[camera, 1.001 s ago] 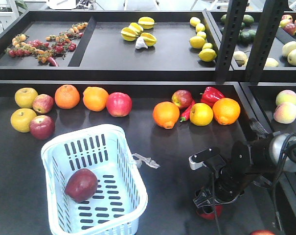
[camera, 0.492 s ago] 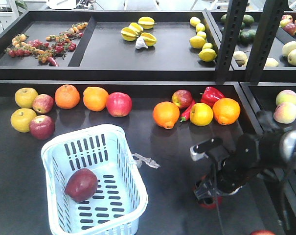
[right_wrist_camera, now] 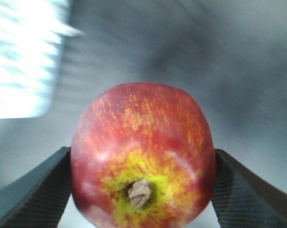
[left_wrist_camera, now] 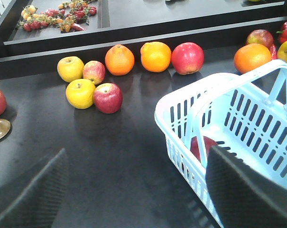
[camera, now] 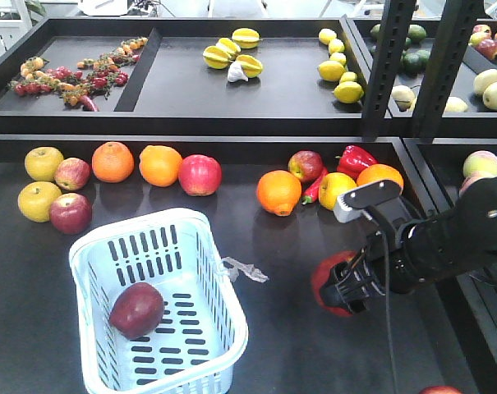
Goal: Pick three apples into basket with both arms
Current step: 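Carry the red apple over the basket and release it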
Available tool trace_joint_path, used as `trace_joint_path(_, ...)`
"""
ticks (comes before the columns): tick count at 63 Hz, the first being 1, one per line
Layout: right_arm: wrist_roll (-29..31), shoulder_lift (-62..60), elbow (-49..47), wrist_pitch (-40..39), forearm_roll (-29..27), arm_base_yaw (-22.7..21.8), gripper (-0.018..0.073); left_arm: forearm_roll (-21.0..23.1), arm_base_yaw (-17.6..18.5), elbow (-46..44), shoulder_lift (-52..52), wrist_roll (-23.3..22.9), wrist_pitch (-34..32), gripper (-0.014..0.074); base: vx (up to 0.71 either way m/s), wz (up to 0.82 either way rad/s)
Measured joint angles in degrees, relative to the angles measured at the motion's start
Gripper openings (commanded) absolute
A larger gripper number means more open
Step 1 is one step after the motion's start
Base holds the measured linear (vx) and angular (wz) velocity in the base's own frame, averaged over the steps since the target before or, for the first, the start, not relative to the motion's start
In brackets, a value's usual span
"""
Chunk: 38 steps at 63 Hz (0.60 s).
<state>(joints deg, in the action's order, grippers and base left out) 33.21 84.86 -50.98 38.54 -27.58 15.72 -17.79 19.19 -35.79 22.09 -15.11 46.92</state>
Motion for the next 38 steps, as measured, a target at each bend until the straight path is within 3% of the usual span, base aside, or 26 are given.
trace_joint_path(8, 8.6, -4.2, 0.1, 2.5, -6.6, 1.6, 0.0350, 0.0, 0.0, 0.0, 0.0, 0.0, 0.0, 0.0569, 0.00, 0.00)
trace_joint_path(20, 21.6, -7.0, 0.1, 2.9, -14.5, 11.0, 0.0350, 0.0, 0.0, 0.0, 0.0, 0.0, 0.0, 0.0569, 0.00, 0.00)
trace_joint_path(27, 24.8, -6.8, 0.1, -0.6, -15.6, 16.6, 0.0350, 0.0, 0.0, 0.0, 0.0, 0.0, 0.0, 0.0569, 0.00, 0.00)
trace_joint_path(38, 25.4, -2.9, 0.1, -12.8, -18.4, 24.1, 0.0356, 0.0, 0.0, 0.0, 0.0, 0.0, 0.0, 0.0569, 0.00, 0.00)
